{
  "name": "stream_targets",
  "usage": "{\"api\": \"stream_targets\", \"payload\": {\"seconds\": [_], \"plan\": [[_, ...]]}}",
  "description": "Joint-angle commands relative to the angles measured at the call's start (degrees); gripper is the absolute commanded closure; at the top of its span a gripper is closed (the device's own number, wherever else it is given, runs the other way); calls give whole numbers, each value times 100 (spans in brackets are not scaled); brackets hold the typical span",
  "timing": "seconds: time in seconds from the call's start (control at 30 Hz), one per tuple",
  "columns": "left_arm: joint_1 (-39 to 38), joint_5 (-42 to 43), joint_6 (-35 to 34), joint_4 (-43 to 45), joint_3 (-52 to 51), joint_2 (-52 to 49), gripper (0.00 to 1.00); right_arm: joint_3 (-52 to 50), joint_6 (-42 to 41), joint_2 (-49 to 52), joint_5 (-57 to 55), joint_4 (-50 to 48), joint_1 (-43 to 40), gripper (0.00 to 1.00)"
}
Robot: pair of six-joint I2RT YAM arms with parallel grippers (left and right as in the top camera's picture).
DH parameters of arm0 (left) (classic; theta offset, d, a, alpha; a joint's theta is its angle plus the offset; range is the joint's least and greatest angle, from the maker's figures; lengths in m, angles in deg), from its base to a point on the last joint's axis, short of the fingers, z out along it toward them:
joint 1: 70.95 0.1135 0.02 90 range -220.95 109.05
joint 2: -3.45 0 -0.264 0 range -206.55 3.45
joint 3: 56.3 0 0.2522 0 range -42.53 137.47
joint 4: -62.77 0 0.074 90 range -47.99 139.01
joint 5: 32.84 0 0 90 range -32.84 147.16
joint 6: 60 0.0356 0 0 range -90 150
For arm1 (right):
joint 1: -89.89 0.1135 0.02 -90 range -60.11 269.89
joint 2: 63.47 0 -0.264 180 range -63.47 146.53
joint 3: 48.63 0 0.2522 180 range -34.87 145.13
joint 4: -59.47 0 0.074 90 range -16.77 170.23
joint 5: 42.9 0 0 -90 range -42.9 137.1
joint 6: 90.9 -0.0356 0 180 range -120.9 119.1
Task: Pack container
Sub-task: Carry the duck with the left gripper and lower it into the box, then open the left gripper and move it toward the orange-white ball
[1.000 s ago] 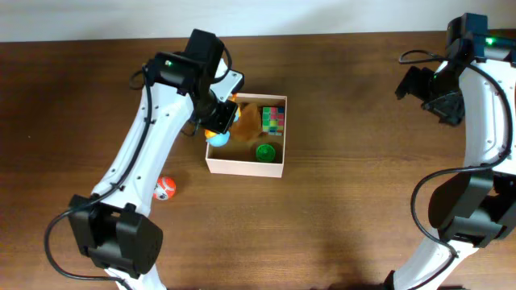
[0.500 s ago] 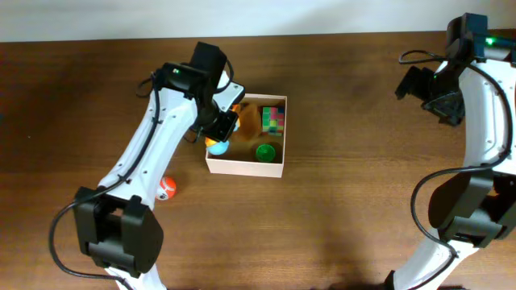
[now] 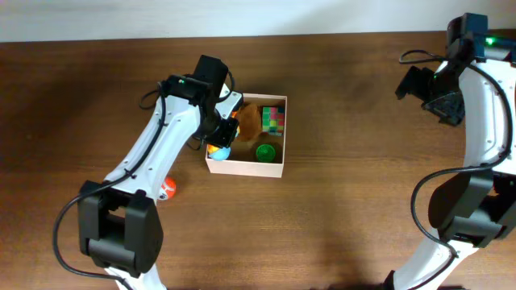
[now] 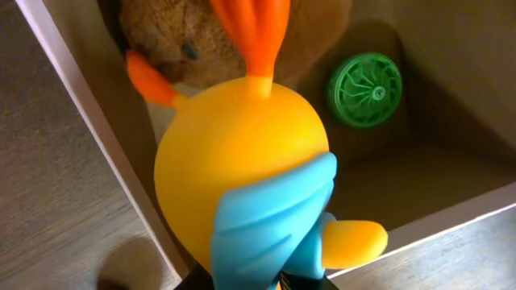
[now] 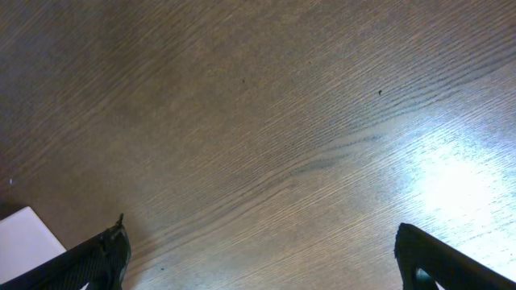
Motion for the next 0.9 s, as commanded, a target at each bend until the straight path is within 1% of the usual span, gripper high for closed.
{"api": "stream_targets", "payload": {"seconds": [0.0,0.1,0.13,0.17,0.2,0.23,0.27,0.37,0.47,0.8,0.87], "plan": [[-11,22,-59,87,-105,-83,83,83,39,-70,-33,-2,-22,1],[-11,22,-59,96,-107,-94,82,83,39,-70,-33,-2,-22,1],[-11,22,-59,94,-107,-98,80,83,39,-70,-33,-2,-22,1],[-11,22,-59,92,-107,-101,73,83,39,-70,-33,-2,-22,1],[-11,22,-59,92,-107,-101,64,83,39,-70,-33,-2,-22,1],[-11,22,-59,92,-107,-101,58,83,39,-70,-33,-2,-22,1],[-11,22,-59,92,-107,-101,53,83,39,-70,-33,-2,-22,1],[-11,22,-59,96,-107,-101,43,83,39,-70,-33,-2,-22,1],[-11,22,-59,114,-107,-101,41,83,39,-70,-33,-2,-22,1],[-9,-4,-59,249,-92,-96,41,83,39,-70,-33,-2,-22,1],[31,-4,-166,240,17,-94,41,83,39,-70,-33,-2,-22,1]]}}
